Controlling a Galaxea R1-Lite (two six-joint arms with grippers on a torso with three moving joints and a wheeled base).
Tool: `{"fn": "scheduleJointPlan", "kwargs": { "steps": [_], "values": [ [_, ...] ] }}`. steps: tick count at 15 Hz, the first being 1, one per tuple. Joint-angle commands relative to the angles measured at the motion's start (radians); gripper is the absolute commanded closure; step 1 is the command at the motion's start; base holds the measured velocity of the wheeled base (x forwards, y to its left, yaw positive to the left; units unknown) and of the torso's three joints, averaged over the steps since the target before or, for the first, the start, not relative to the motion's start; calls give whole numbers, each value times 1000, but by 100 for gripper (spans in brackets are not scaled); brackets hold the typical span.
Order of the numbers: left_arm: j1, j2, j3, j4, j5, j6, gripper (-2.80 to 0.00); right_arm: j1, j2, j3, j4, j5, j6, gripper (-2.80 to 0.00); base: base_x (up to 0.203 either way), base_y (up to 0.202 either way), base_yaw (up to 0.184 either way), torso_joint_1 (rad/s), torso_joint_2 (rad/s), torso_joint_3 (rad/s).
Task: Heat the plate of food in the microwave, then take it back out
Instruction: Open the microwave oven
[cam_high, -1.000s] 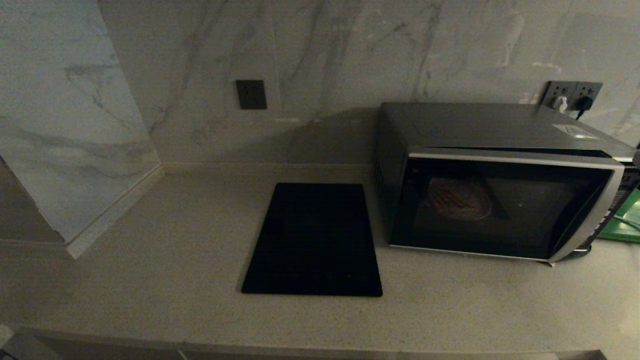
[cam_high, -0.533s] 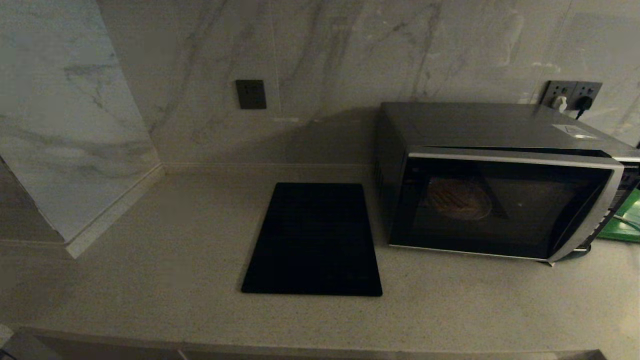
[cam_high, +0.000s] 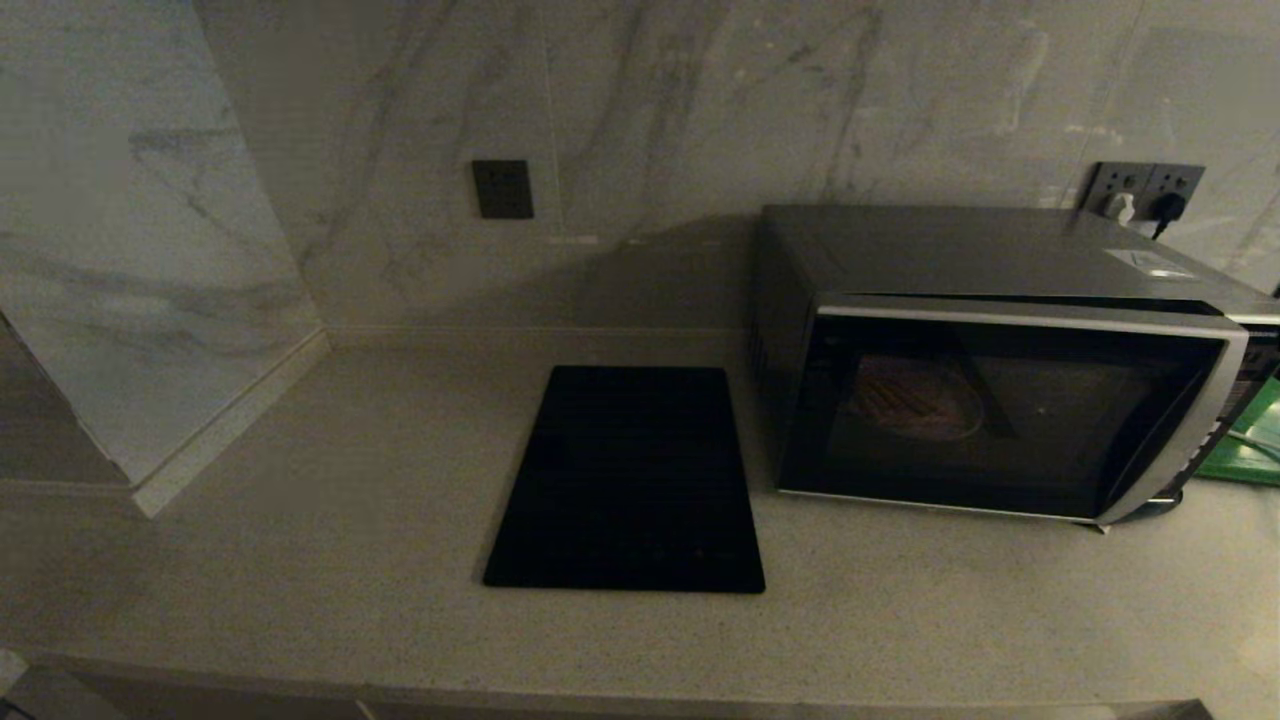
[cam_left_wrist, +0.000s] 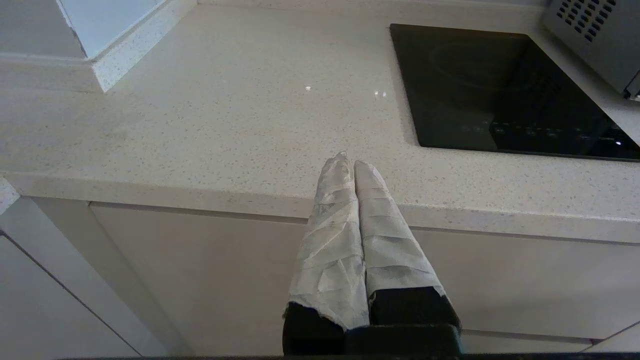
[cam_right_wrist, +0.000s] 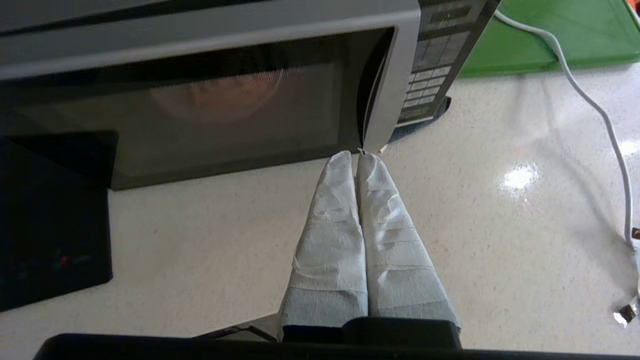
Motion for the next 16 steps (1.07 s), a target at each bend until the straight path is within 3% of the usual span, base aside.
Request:
{"fn": "scheduleJointPlan", "kwargs": {
  "steps": [1, 12, 16],
  "values": [
    [0, 2, 0, 0, 0, -1, 0, -14, 23, -21, 3, -3, 1, 0, 0, 0, 0, 0, 0, 0],
    [0, 2, 0, 0, 0, -1, 0, -58, 185, -171, 6, 3, 19, 0, 0, 0, 0, 0, 0, 0],
    [0, 1, 0, 0, 0, -1, 0, -57, 281, -285, 108, 95, 38, 0, 0, 0, 0, 0, 0, 0]
  ]
}}
